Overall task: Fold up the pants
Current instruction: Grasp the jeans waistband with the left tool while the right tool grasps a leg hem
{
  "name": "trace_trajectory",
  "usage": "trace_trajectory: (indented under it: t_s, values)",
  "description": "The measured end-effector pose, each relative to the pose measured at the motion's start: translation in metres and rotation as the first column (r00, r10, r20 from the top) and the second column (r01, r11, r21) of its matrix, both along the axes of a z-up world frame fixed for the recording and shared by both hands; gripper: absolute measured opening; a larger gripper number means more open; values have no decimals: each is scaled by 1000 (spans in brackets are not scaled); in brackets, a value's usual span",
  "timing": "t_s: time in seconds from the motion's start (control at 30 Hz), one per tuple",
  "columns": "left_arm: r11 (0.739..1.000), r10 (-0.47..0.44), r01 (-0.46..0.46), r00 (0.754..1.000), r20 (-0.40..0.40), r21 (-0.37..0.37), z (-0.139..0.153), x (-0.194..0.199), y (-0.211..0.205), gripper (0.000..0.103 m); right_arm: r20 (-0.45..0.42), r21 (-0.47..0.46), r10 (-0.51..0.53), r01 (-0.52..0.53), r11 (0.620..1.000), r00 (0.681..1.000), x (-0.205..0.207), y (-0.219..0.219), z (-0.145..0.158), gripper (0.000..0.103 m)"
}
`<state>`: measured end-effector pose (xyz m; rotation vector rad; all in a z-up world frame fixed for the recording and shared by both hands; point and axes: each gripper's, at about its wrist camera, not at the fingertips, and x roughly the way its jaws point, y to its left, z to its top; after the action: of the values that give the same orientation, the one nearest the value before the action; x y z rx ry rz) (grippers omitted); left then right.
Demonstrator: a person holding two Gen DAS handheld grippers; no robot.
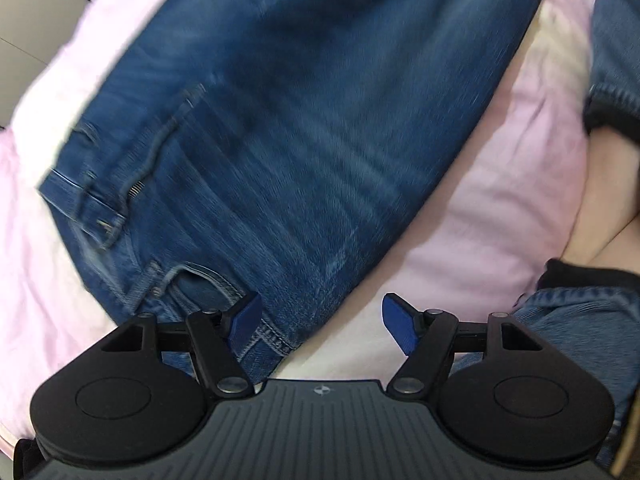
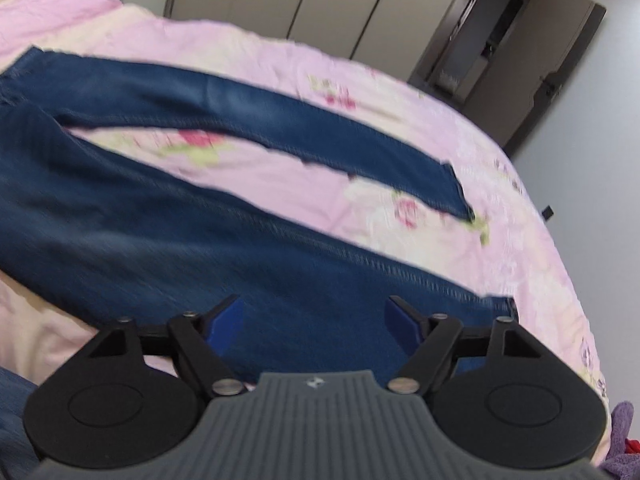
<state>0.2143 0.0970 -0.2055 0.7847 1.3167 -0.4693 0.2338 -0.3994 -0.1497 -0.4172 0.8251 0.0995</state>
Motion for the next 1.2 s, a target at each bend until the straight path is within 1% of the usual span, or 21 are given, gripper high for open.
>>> trace_trajectory:
  t_s: [0.13, 0.2, 0.27, 0.33, 0.43, 0.5, 0.53, 0.57, 0.6, 0.63, 0.67, 0.7, 0.77, 0.8, 0.83, 0.87, 0.93, 1.0, 1.07, 1.17, 1.2]
  values:
    - [997, -32, 34, 999, -18, 76, -26, 5, -7, 81, -64, -33, -24, 22, 999, 998, 13, -25, -27, 69]
    - [993, -35, 38, 999, -21, 115, -37, 7, -11, 81, -82, -96, -9, 1, 995, 997, 13, -35, -37, 69]
    - [987, -31, 32, 1000, -3, 158, -46, 8, -12, 80, -112, -132, 1, -16, 991, 994, 14, -46, -45, 69]
    - [983, -18, 16, 1000, 9, 182, -51, 8, -13, 77, -139, -176, 25, -49, 983, 990, 14, -57, -53, 69]
    - [981, 0, -9, 999, 43, 194, -46, 5, -11, 62, -190, -252, 60, -107, 962, 980, 12, -70, -68, 69]
    - [983, 10, -27, 995, 97, 183, -37, 0, -8, 38, -225, -284, 80, -144, 948, 971, 10, -77, -79, 69]
    - [985, 39, -60, 991, 130, 161, -29, -3, -5, 33, -236, -300, 87, -158, 941, 968, 10, -82, -84, 69]
    - [986, 76, -97, 985, 158, 132, -20, -4, -1, 24, -234, -311, 92, -164, 936, 968, 10, -84, -88, 69]
    - [986, 105, -126, 978, 183, 109, -11, -6, 3, 18, -227, -315, 94, -165, 935, 969, 10, -86, -91, 69]
    - [985, 121, -145, 969, 215, 99, -4, -8, 5, 16, -214, -319, 98, -164, 933, 972, 10, -87, -93, 68]
    - [983, 135, -162, 956, 259, 86, 3, -10, 7, 15, -197, -325, 105, -166, 931, 975, 10, -87, -95, 58]
    - [981, 155, -182, 944, 293, 68, 12, -14, 10, 14, -183, -336, 117, -174, 926, 976, 10, -85, -97, 43]
    - [976, 195, -218, 919, 342, 29, 29, -18, 16, 13, -157, -370, 142, -191, 909, 977, 7, -80, -100, 34]
    - [973, 212, -231, 906, 367, 8, 37, -19, 19, 13, -145, -377, 152, -197, 905, 978, 5, -77, -100, 25]
    - [970, 229, -243, 890, 394, -16, 47, -21, 20, 13, -133, -383, 150, -191, 904, 980, 5, -77, -99, 21]
    - [966, 248, -255, 875, 417, -39, 56, -22, 22, 12, -111, -389, 139, -172, 905, 984, 2, -77, -96, 15]
    - [956, 286, -280, 841, 460, -84, 76, -23, 23, 12, -45, -385, 118, -126, 914, 992, 2, -77, -82, 11]
    - [953, 297, -282, 813, 500, -107, 92, -19, 21, 11, 29, -374, 94, -76, 924, 995, 5, -77, -64, 6]
    - [945, 323, -295, 793, 516, -138, 110, -12, 21, 11, 85, -374, 88, -50, 926, 993, 16, -74, -44, 4]
    - [938, 347, -302, 771, 535, -173, 137, -2, 20, 10, 112, -390, 102, -51, 919, 988, 42, -71, -18, 0]
    - [937, 349, -302, 766, 539, -177, 144, 10, 22, 10, 121, -397, 110, -53, 916, 987, 51, -71, -10, 0]
